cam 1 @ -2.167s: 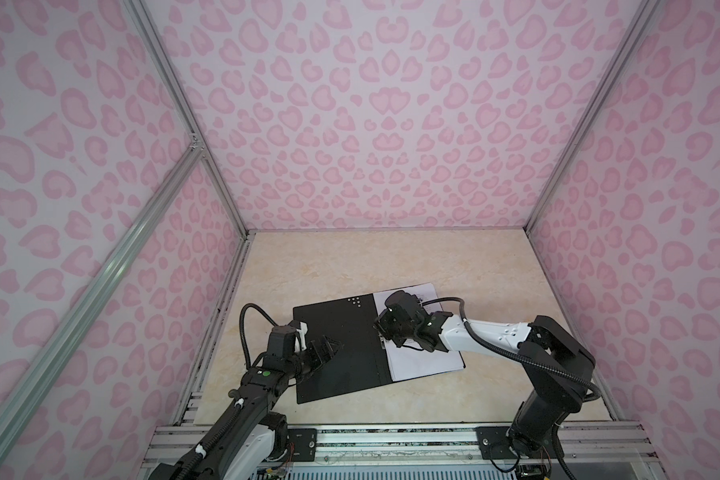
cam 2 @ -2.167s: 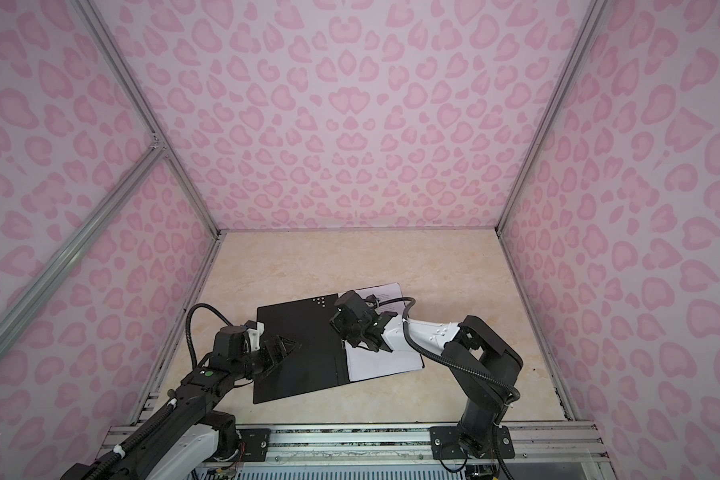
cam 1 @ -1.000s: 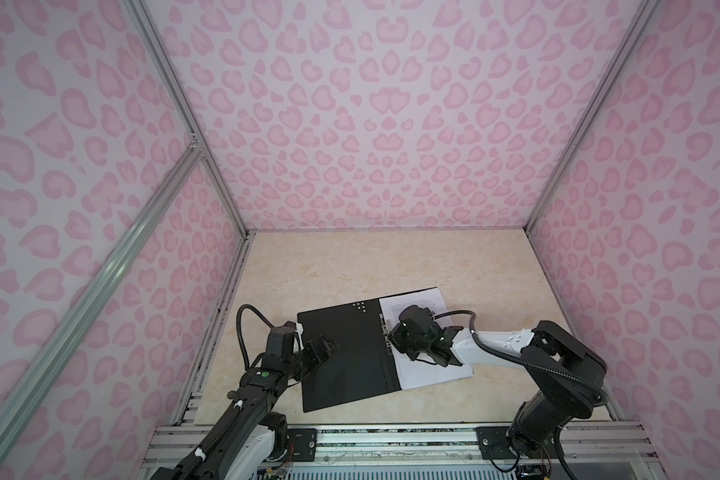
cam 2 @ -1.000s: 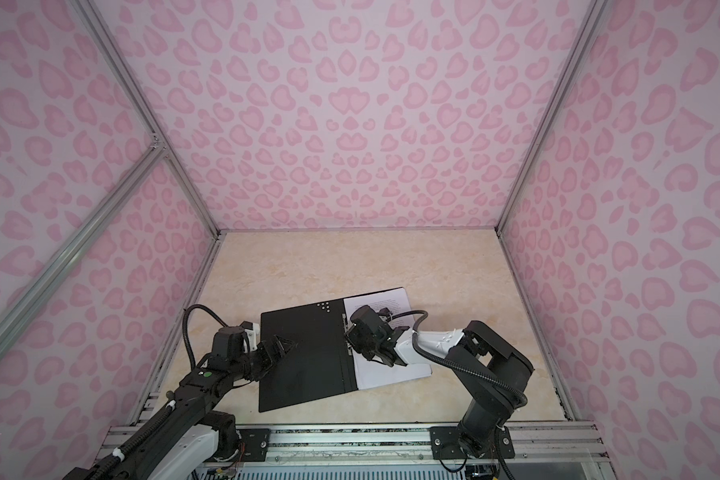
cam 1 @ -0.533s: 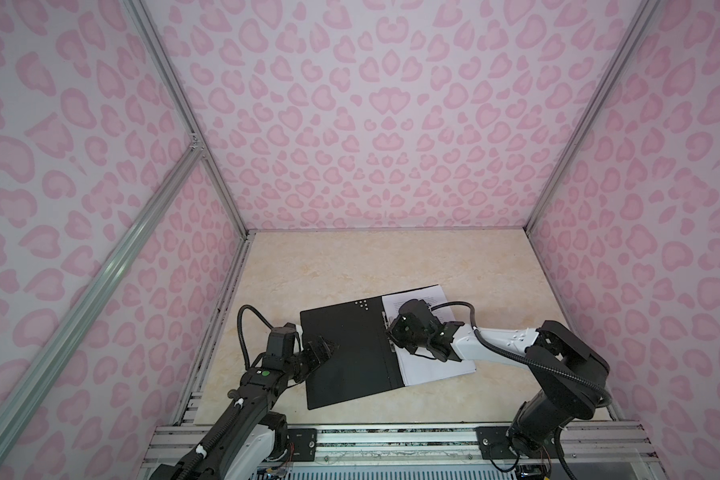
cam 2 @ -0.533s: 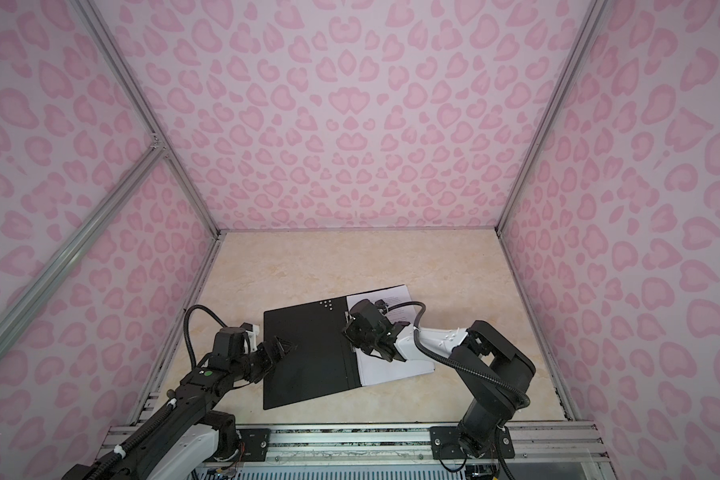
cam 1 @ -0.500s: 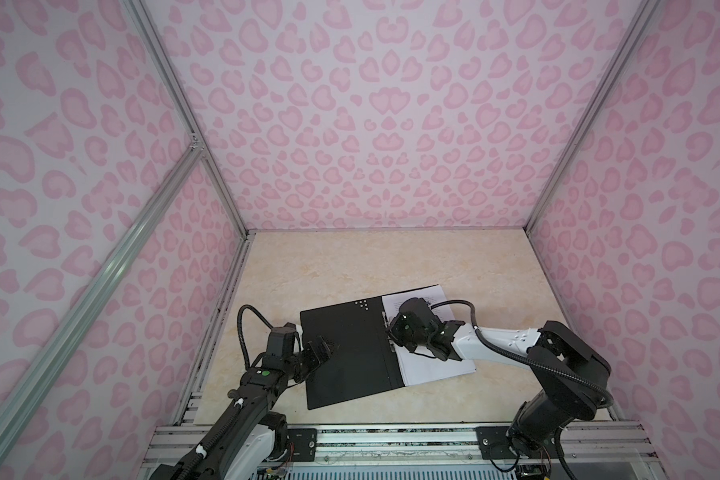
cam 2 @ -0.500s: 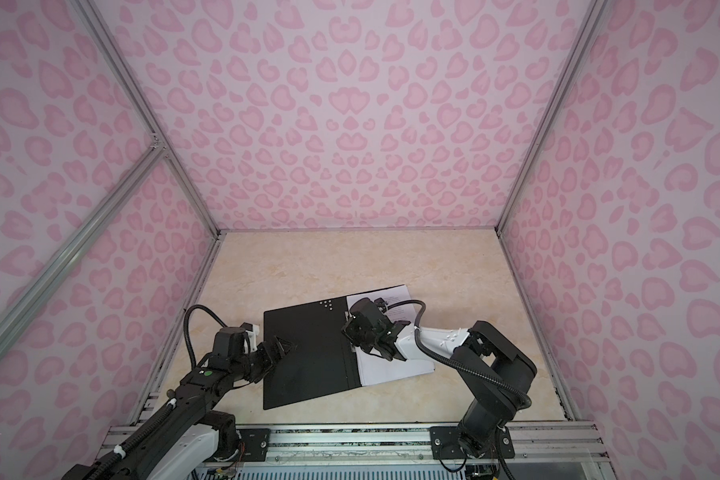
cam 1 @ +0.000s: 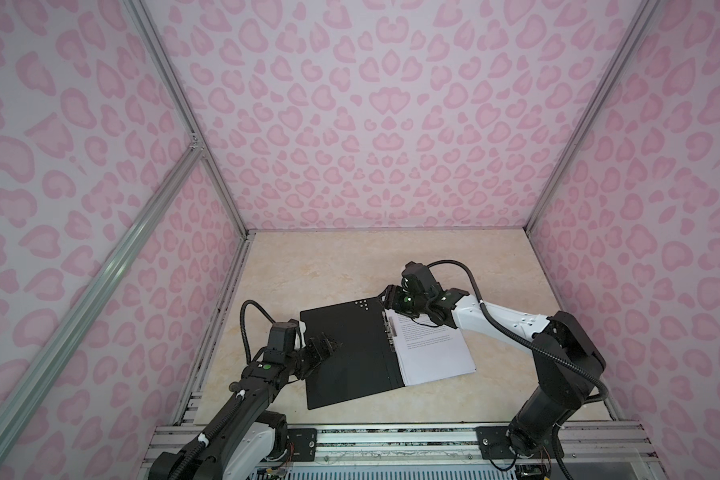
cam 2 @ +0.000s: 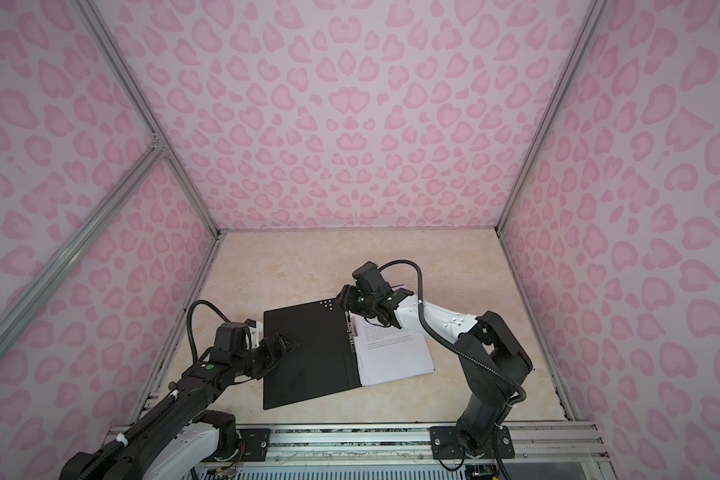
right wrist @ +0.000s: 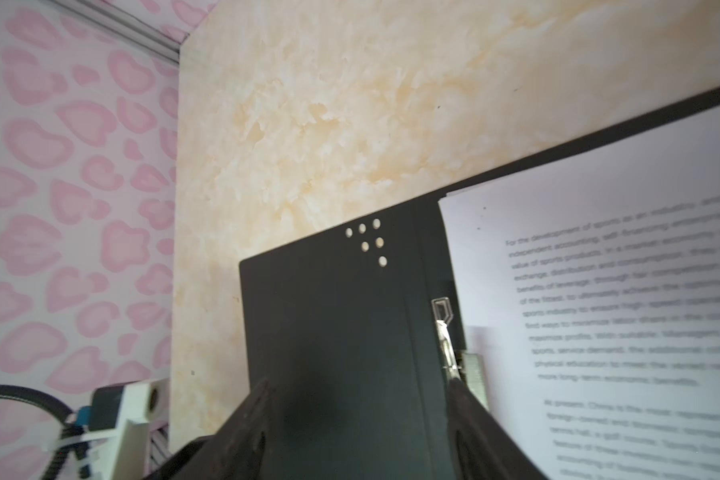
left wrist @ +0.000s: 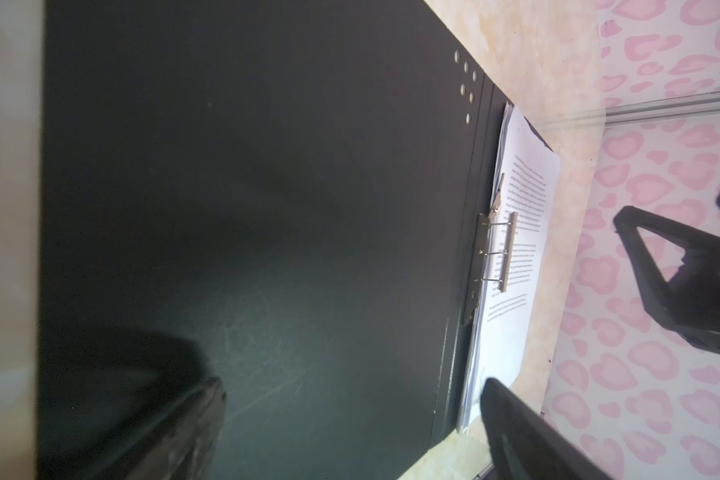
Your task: Put the files into the folder
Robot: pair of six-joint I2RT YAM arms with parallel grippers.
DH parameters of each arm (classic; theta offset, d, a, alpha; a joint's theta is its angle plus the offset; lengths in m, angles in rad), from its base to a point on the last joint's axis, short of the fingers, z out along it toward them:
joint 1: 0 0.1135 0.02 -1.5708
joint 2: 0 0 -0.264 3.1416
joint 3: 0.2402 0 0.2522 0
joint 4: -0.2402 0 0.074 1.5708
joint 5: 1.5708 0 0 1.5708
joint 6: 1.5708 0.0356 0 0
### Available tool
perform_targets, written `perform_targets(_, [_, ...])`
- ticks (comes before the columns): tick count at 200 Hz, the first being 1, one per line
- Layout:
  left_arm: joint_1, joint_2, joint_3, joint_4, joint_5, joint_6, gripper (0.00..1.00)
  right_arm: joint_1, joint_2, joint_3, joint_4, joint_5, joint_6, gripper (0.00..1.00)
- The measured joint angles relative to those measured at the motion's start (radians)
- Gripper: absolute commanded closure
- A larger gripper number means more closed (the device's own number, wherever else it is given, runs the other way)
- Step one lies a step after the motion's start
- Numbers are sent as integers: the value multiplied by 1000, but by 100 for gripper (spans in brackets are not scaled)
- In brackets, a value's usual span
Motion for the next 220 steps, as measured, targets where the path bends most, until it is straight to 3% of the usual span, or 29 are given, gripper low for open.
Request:
perform_targets(33, [1, 11, 0, 2, 1, 3, 3, -82, 64, 17, -66, -50, -171, 29])
perform_targets(88, [1, 48, 0, 10, 3, 6, 3, -54, 240, 150, -97, -190, -335, 30])
perform_targets(220, [2, 42, 9, 16, -2, 10, 3, -37, 335, 227, -112, -315, -380, 35])
